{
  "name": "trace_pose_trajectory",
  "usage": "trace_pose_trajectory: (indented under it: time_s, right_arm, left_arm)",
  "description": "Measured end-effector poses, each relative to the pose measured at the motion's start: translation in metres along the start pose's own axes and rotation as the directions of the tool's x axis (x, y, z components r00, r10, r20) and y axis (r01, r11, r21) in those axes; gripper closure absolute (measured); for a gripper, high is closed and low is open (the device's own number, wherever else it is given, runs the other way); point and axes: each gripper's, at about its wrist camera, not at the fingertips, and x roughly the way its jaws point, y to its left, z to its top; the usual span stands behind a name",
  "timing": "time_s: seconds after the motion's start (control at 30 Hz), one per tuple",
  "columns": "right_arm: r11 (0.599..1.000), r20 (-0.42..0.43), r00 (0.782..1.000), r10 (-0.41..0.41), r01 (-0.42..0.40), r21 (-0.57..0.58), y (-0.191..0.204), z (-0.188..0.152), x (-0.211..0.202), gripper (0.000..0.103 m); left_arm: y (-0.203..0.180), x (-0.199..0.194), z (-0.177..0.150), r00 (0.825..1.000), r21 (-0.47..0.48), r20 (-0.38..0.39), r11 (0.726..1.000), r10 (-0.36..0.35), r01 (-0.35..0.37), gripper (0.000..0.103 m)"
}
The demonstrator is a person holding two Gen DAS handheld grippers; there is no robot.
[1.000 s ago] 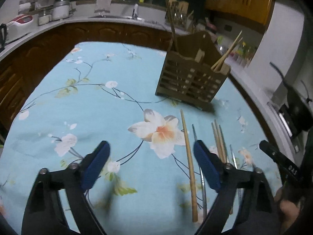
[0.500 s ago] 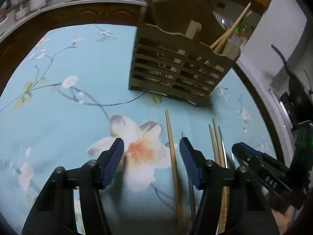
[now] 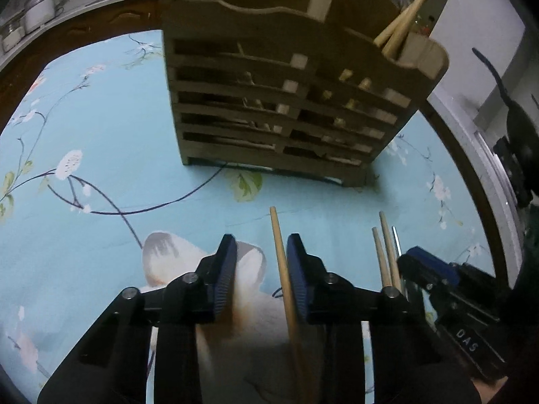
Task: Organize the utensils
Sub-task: 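Grasp a wooden chopstick with the left gripper while the right grasps a steel chopstick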
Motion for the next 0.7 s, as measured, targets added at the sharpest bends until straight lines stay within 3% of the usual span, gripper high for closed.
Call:
trace_pose_trajectory:
  time_s: [0.13, 0.43, 0.57, 0.7]
  right_arm:
    - [1.000, -0.007, 1.000, -0.012, 0.011, -0.002, 0.001, 0.008, 0.005, 0.091]
    - [0.999, 0.000, 0.999, -0.044, 0.044, -0.031, 0.006, 0.010, 0.009, 0.094]
    - [0.999, 0.001, 0.999, -0.038, 0.038, -0.018, 0.006, 0.011, 0.009, 0.098]
    - [0.999, 0.026, 0.999, 0.022, -0.023, 0.032, 0.002, 0.009, -0.006, 0.099]
  left_arm:
    - [-0.002, 0.003, 0.005, 1.000, 0.015, -0.003, 1.000, 0.013, -0.013, 0.080]
    - [-0.026, -0.001, -0.011, 0.996, 0.156, -0.003, 0.984, 0.085, -0.083, 0.095]
    - [-0.021, -0.005, -0.013, 0.999, 0.147, -0.009, 0.988, 0.048, -0.046, 0.098]
    - [-0.010, -0.023, -0.022, 1.000, 0.107, 0.001, 0.994, -0.022, 0.022, 0.098]
